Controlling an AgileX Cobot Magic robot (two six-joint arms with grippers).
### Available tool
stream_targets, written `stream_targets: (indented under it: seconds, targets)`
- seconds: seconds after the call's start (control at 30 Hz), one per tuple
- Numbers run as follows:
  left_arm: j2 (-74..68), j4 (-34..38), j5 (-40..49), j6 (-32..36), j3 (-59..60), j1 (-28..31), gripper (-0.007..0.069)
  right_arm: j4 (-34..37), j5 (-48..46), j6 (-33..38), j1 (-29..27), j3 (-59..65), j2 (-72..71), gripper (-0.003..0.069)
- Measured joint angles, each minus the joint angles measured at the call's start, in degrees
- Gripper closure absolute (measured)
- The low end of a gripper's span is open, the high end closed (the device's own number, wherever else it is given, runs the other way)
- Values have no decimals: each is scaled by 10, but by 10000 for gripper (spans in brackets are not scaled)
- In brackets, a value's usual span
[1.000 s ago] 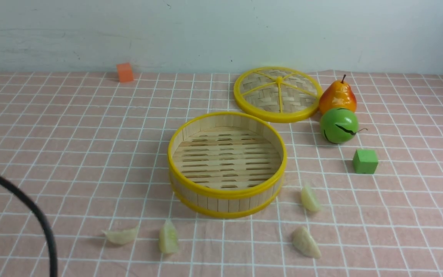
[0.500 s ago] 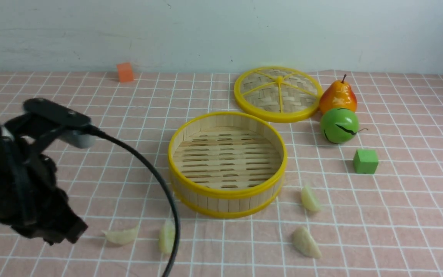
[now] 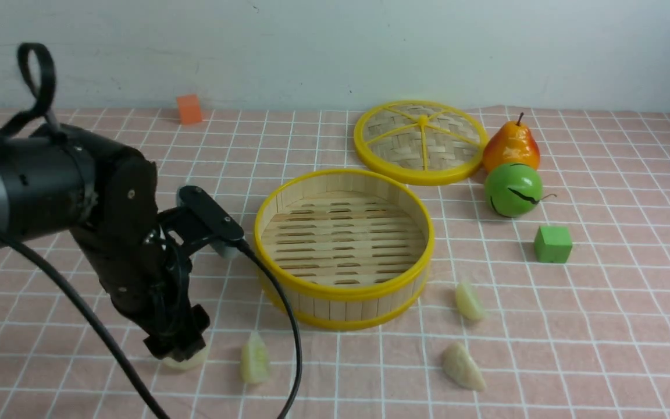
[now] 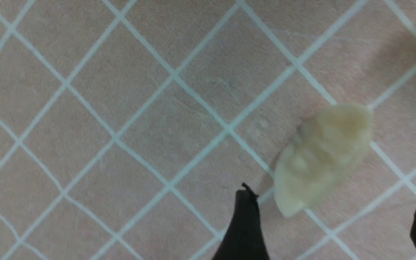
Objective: Put the dumplings into the steamer on the table with the pink tablecloth.
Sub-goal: 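Reach for and grasp a dumpling on the table with the left gripper, then place the dumpling into the bamboo steamer basket with the left gripper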
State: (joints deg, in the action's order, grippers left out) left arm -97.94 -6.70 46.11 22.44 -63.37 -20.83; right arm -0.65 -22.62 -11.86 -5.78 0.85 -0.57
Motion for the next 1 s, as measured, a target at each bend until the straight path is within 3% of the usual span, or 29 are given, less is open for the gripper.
stream_targets:
  seconds: [0.23, 0.4, 0.5, 0.53, 0.57, 0.83, 1.0]
  targets:
    - [-74, 10, -26, 0, 0, 0, 58, 0, 0, 0, 0, 0, 0, 419]
    - [-82, 23, -19, 1, -6, 0, 123, 0, 0, 0, 0, 0, 0, 419]
    - [-83, 34, -12, 1, -7, -2, 306, 0, 0, 0, 0, 0, 0, 419]
    - [-83, 35, -11, 1, -7, -2, 306, 0, 0, 0, 0, 0, 0, 419]
    - [-80, 34, -11, 1, -7, -2, 364, 0, 0, 0, 0, 0, 0, 419]
    - [-24, 47, 20, -47, -58, -2, 354, 0, 0, 0, 0, 0, 0, 419]
    - [-2, 107, 94, -156, -209, -38, 354, 0, 0, 0, 0, 0, 0, 419]
